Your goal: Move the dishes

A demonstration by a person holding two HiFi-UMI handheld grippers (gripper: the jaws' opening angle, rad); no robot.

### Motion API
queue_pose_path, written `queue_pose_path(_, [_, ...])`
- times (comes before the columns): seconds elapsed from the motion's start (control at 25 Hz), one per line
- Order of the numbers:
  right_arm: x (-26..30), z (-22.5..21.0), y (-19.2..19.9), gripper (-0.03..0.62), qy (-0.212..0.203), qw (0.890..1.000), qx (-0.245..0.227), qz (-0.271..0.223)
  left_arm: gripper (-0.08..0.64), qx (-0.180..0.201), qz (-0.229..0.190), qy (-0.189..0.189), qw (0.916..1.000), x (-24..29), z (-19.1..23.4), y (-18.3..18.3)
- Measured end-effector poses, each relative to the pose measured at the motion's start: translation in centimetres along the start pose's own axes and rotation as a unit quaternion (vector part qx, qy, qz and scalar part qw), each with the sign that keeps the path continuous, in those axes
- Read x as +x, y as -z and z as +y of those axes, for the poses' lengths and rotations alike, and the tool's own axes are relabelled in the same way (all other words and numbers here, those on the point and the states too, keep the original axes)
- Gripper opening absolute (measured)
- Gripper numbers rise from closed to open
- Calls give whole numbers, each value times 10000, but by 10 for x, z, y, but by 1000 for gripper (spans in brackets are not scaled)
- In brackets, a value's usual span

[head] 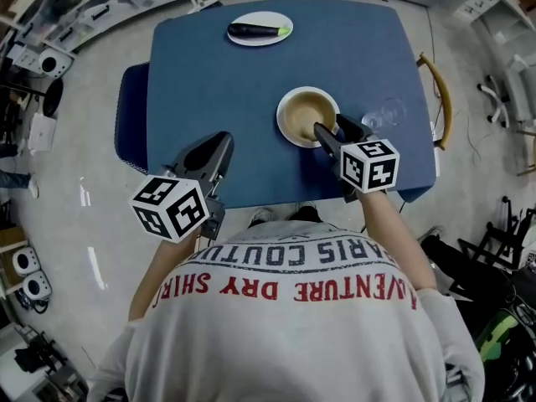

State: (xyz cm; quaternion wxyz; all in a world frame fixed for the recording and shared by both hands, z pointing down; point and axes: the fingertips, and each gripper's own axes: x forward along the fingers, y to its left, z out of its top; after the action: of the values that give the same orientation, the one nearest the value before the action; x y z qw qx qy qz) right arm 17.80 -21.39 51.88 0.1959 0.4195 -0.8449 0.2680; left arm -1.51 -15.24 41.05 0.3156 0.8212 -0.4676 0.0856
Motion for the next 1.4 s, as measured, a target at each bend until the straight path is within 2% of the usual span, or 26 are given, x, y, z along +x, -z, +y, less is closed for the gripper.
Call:
queue_pose_path(0.2, [4, -2, 3, 167, 124, 9996, 243, 39, 41, 10, 3, -105, 9999, -6, 8, 7])
queue_pose_path(0.28, [5, -5, 3, 92, 255, 9992, 314, 44, 41, -22, 0, -160, 9999, -10, 13, 9])
queue_pose_path(0.36, [5, -8, 2, 60, 390, 9985, 380, 46, 41, -57, -23, -201, 9998, -13, 17, 9])
queue_pose_path(0.64, [3, -10, -6, 32, 357, 9965, 751, -116, 41, -106, -118, -257, 9995, -20, 21, 9])
queue_pose_path(0.92, [-3, -2, -16, 31, 315, 9959, 837, -167, 41, -95, -246, -252, 9993, -31, 25, 5])
queue_pose_path(1.2, [5, 38, -51, 31, 15, 9977, 570, -363, 41, -72, -423, -278, 9987, -51, 36, -4])
queue_pose_path(1.4, [24, 75, -62, 31, -252, 9987, 356, -266, 41, -30, -503, -315, 9982, -67, 49, -12])
